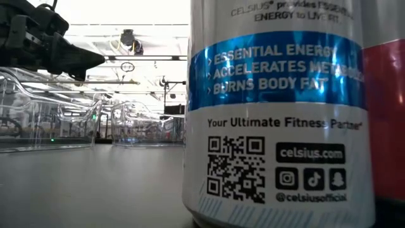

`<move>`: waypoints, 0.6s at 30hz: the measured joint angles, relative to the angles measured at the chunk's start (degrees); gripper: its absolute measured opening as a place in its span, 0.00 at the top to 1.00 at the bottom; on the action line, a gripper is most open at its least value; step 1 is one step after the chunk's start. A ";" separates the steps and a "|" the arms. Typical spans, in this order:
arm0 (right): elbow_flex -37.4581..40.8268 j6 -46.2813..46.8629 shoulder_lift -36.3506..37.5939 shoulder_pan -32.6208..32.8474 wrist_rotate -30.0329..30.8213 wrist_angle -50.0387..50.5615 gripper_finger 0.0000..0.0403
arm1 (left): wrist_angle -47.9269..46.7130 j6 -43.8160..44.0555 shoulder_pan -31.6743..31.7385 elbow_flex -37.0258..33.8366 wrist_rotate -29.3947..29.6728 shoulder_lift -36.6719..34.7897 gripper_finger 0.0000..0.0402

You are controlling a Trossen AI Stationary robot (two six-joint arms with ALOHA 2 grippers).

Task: Sort soda cans
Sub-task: Move the right transparent bin to middle right of the table

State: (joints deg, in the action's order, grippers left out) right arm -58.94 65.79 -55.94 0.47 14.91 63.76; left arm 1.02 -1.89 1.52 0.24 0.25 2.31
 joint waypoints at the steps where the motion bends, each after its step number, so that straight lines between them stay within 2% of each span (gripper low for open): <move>1: 0.00 1.84 -0.96 0.00 -0.94 0.65 1.00 | 0.00 0.00 0.02 -0.01 -0.02 0.00 0.87; 13: 0.00 9.61 -10.54 0.00 -6.09 4.84 1.00 | 0.00 0.00 0.01 0.00 0.00 0.00 0.87; 18: 0.02 12.86 -12.53 0.00 -6.46 6.81 0.92 | 0.00 0.00 0.02 0.00 0.00 0.00 0.87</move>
State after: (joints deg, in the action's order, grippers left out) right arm -58.92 78.65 -68.47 0.47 8.45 70.58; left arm 1.02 -1.89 1.54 0.24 0.25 2.31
